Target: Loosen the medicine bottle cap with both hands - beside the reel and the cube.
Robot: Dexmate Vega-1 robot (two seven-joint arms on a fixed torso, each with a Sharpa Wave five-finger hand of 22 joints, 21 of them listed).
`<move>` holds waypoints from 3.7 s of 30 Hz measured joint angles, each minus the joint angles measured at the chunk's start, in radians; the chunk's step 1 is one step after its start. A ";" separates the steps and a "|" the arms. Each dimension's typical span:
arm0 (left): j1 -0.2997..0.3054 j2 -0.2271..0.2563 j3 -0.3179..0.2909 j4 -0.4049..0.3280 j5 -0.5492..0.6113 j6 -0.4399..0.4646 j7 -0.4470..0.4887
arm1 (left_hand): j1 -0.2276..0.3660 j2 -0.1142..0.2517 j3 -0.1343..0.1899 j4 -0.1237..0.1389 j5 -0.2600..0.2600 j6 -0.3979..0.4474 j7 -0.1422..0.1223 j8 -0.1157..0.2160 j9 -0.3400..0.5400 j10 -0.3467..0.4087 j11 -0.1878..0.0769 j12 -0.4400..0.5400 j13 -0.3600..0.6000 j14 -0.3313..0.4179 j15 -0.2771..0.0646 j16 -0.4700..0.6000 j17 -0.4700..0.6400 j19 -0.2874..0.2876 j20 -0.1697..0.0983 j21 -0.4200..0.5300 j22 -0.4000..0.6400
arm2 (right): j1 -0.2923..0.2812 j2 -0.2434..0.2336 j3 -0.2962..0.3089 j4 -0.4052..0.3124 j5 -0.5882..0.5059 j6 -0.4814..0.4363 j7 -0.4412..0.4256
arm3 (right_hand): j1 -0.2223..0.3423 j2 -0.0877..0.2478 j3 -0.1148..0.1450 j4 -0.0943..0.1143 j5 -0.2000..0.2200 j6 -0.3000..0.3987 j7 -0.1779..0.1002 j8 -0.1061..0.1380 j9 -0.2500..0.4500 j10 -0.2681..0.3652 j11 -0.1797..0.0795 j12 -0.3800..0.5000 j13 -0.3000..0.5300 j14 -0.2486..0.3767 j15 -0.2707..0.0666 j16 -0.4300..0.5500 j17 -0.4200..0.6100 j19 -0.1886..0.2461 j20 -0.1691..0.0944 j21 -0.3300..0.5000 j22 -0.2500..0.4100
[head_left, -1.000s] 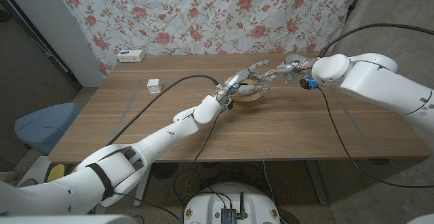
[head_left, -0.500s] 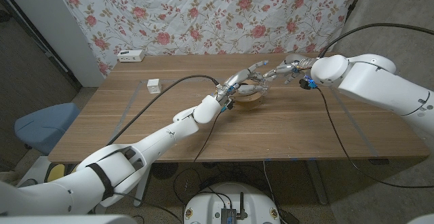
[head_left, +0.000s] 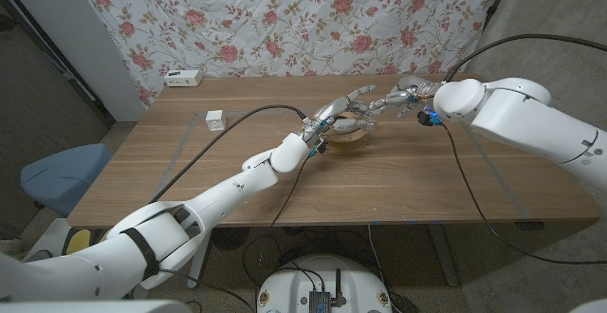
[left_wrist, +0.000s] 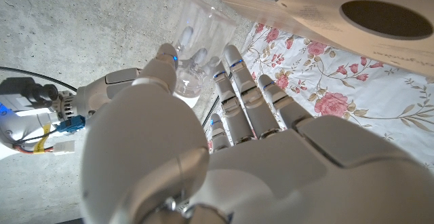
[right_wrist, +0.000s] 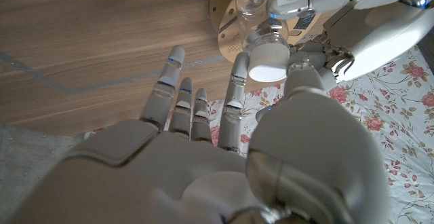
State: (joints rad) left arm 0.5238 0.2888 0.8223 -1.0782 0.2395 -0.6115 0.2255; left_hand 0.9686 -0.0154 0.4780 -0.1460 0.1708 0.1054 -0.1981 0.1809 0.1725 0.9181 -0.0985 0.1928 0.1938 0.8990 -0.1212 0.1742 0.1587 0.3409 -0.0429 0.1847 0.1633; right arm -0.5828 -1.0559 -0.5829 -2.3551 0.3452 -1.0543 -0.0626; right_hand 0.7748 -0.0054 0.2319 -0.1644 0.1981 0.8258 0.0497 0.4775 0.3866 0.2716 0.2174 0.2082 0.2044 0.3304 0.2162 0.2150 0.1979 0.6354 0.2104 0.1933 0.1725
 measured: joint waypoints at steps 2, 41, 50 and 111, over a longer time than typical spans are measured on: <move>0.000 0.001 0.000 -0.001 0.000 0.000 0.000 | 0.000 0.000 0.000 0.000 0.000 0.000 0.000 0.000 0.000 0.000 0.000 0.000 0.000 0.000 0.000 0.000 0.000 0.000 0.000 0.000 0.000 | 0.000 0.000 0.000 0.000 -0.002 0.002 -0.005 | 0.005 0.000 0.000 0.000 0.000 0.003 -0.003 0.004 0.001 0.004 0.001 0.000 0.000 0.000 0.000 0.000 0.000 0.007 0.001 0.000 0.000; -0.006 0.001 -0.001 0.010 -0.008 0.001 -0.012 | -0.005 -0.005 0.000 0.000 -0.003 0.009 -0.002 0.000 0.000 -0.002 -0.002 0.002 -0.001 0.000 0.000 0.000 0.000 0.000 0.000 0.000 0.000 | -0.037 0.021 0.017 -0.023 -0.027 -0.002 -0.065 | 0.040 0.007 0.018 0.005 -0.006 0.037 -0.016 0.011 -0.025 0.029 -0.010 -0.005 0.000 0.029 0.000 0.000 0.000 0.032 -0.003 0.007 0.000; -0.006 0.001 -0.001 0.010 -0.010 0.000 -0.014 | -0.002 -0.005 0.000 0.000 -0.003 0.009 -0.002 0.000 0.000 -0.002 -0.002 0.004 -0.001 0.000 0.000 0.000 0.000 0.000 0.000 0.000 0.000 | -0.034 0.021 0.014 -0.023 -0.025 -0.011 -0.062 | 0.040 0.007 0.020 0.007 -0.006 -0.010 -0.003 -0.012 -0.030 0.023 -0.004 -0.012 0.000 0.024 0.004 -0.004 0.000 0.032 -0.003 0.003 0.000; -0.027 -0.002 0.003 0.033 -0.017 -0.003 -0.030 | -0.003 -0.002 -0.002 -0.002 -0.002 0.009 -0.002 0.000 0.000 0.000 0.000 0.002 -0.001 0.000 0.000 0.000 0.000 0.000 0.000 0.000 0.000 | -0.087 0.039 0.036 -0.015 -0.031 0.054 -0.111 | -0.135 -0.049 -0.042 0.050 -0.017 -0.297 0.087 -0.152 -0.053 -0.114 -0.001 -0.020 0.003 -0.090 0.000 -0.020 -0.001 -0.038 0.001 -0.005 0.000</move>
State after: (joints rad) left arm 0.4968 0.2864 0.8258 -1.0448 0.2229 -0.6148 0.1953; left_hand 0.9659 -0.0172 0.4757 -0.1482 0.1684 0.1141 -0.1997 0.1809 0.1725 0.9184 -0.0982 0.1952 0.1931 0.8989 -0.1212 0.1742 0.1587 0.3409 -0.0429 0.1847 0.1633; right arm -0.6703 -1.0173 -0.5464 -2.3699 0.3140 -1.0000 -0.1732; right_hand 0.6396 -0.0547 0.1899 -0.1142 0.1810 0.5286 0.1363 0.3250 0.3339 0.1580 0.2162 0.1887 0.2071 0.2401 0.2159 0.1955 0.1969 0.5973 0.2116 0.1882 0.1725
